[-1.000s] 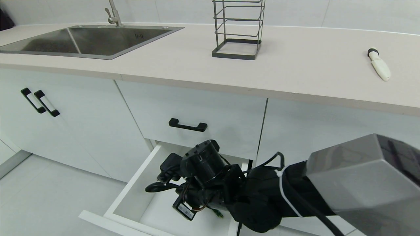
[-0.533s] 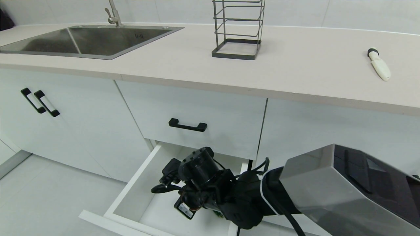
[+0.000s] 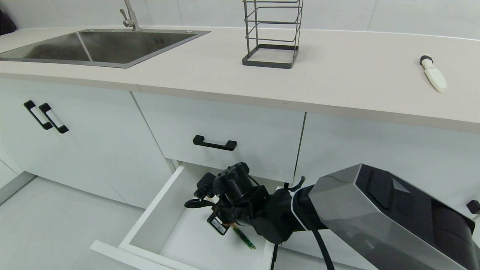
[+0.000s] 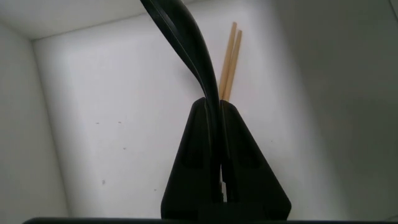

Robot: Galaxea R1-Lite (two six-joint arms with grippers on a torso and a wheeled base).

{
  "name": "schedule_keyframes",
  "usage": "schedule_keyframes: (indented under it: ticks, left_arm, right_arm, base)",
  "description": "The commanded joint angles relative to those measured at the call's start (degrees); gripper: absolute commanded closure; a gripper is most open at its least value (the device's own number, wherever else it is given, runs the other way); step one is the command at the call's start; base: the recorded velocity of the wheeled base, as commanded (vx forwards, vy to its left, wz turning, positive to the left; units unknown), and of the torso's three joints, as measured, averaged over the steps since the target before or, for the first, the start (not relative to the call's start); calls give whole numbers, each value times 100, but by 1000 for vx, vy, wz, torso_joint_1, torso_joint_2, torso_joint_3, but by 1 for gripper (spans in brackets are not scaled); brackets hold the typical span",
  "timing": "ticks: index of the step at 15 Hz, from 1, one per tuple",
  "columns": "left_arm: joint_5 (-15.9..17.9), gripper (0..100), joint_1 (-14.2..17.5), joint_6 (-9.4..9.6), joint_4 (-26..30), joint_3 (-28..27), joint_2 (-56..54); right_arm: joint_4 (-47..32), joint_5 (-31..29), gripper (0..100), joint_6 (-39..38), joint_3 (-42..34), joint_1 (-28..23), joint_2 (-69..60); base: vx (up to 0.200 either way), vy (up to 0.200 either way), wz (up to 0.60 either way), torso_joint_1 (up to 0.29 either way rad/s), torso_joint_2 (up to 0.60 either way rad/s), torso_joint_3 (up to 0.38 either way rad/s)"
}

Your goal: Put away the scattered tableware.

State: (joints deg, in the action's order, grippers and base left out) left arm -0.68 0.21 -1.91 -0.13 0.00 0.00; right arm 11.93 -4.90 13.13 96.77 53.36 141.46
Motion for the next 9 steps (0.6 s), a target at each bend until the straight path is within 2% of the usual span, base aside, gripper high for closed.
schedule_keyframes:
  ticks: [1,9]
  left_arm:
    - [-2,0,6,-2,-4,0,0]
    - [-2,0,6,-2,-4,0,0]
  right_arm:
    - [2,-2,100,5,88,-89,215]
    - [11,-11,100,32,299,-89,585]
  base:
    - [0,0,0,0,0,0]
    - [0,0,0,0,0,0]
